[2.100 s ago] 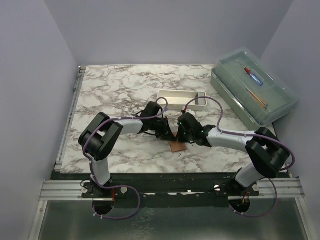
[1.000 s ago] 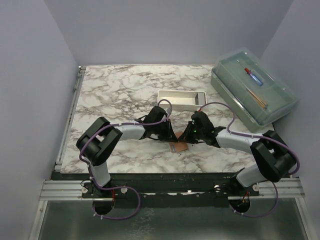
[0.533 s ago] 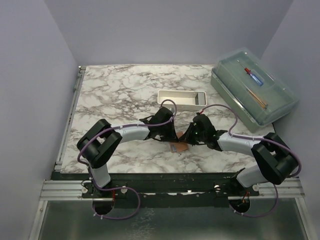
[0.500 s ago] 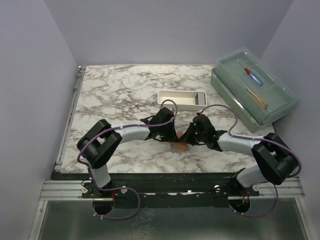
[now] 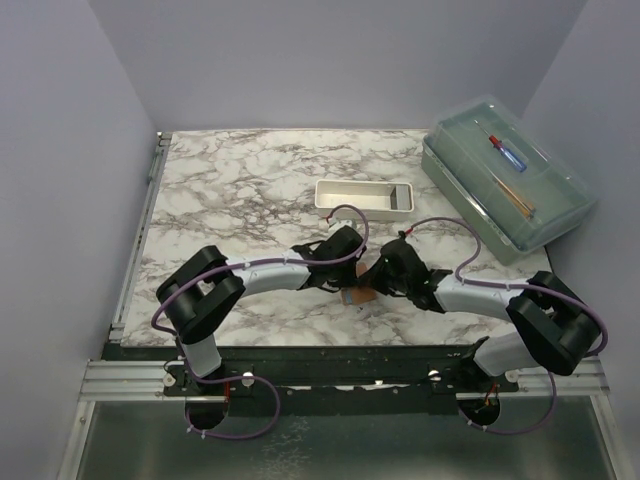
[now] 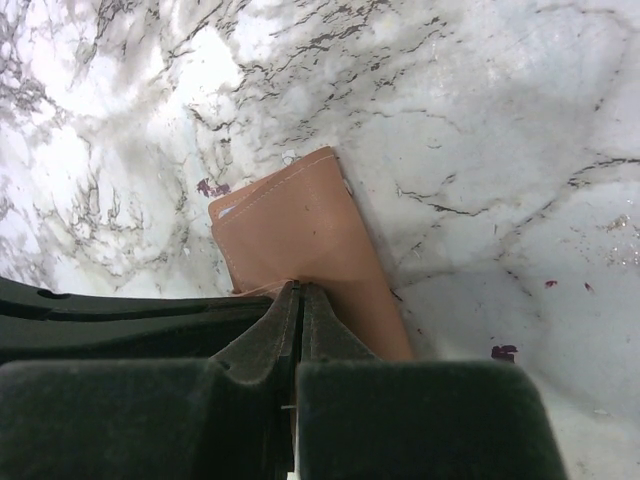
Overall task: Put the credit cards into the card holder
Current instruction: Close the card holder at the center of the board, then move the card holder to the center of the board.
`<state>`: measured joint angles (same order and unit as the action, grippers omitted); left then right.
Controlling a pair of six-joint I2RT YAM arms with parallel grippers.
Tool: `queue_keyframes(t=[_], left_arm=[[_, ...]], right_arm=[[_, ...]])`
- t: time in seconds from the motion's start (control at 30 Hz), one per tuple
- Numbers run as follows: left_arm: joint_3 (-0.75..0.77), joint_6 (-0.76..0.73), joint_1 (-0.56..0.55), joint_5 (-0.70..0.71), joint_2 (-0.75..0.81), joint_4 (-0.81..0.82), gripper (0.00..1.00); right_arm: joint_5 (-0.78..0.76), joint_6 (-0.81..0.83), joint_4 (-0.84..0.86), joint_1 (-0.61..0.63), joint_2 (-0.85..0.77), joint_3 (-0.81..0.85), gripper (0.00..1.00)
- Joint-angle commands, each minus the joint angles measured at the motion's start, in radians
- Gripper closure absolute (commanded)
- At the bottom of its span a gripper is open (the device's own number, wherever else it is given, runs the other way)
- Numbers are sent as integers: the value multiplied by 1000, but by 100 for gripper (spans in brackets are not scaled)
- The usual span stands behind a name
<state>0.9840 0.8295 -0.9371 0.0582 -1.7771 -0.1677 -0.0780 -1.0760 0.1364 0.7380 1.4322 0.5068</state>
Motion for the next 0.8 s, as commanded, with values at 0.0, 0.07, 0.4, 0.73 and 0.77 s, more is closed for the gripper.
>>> queue_keyframes(t=[0.0,0.07,0.4,0.73,0.77], left_arm=[[-145,-16,-61,87,-281,-249,100],[-139,-7,-81,93,-286,-274,100],[-133,25,-142,47,-296,-303,100],[-142,15,-159,-95,-283,-291,100],[-145,14,-160,-104,-280,-290,100]], right_arm=[[108,-31,-336,114,74,-73,100],[86,-54,-367,146,99,-55,100],[43,-165,-423,248,128,-60,100],[27,-230,-442,300,57,-93,100],[10,-224,-452,304,75,-78,100]])
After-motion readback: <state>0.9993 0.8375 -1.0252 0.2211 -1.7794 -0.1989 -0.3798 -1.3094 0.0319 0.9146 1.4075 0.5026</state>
